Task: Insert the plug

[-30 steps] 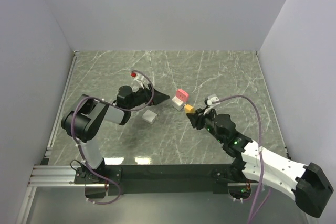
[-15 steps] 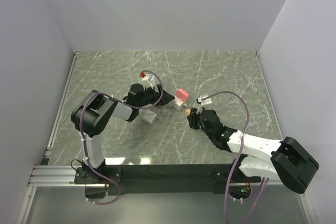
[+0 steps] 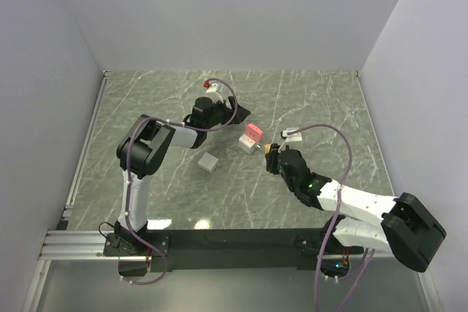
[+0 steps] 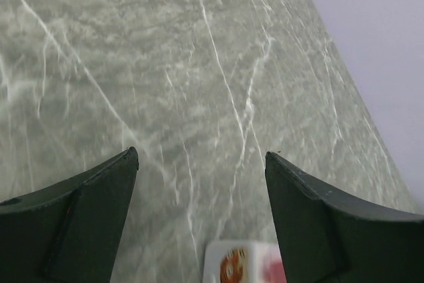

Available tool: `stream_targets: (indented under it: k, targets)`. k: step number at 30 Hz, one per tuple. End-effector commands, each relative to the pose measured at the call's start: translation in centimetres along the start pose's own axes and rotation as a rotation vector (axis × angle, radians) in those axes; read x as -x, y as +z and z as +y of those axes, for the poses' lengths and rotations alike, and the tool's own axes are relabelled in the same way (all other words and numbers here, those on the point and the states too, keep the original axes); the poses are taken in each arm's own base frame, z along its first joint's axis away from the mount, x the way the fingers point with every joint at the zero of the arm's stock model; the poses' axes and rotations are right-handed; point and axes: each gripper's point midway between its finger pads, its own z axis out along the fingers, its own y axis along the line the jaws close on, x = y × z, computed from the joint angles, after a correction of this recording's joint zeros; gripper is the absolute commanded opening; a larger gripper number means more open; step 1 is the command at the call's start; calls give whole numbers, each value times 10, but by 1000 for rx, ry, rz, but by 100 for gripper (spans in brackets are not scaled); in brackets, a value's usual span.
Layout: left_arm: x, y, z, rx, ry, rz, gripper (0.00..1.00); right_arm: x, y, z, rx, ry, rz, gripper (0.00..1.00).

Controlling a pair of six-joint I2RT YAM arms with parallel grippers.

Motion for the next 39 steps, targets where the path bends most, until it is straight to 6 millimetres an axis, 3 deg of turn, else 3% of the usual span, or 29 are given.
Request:
stream_targets:
  k: [1,8,12,23,39]
  targets:
    - [-1,18,-2,-26,47,26,83,22,3,12,20,48,-55,0]
    - [-16,31,-14,-151,82,93,83,23,9,47,179,22,-34,0]
    - [-21,31,-21,-166,105,135,83,15,23,53,170,-3,16,0]
    - [-59,16,-27,-202,108,244,82,-3,50,49,67,-12,108,0]
    - [-90,-30,-2,-56,24,280,82,13,58,27,-22,-22,79,0]
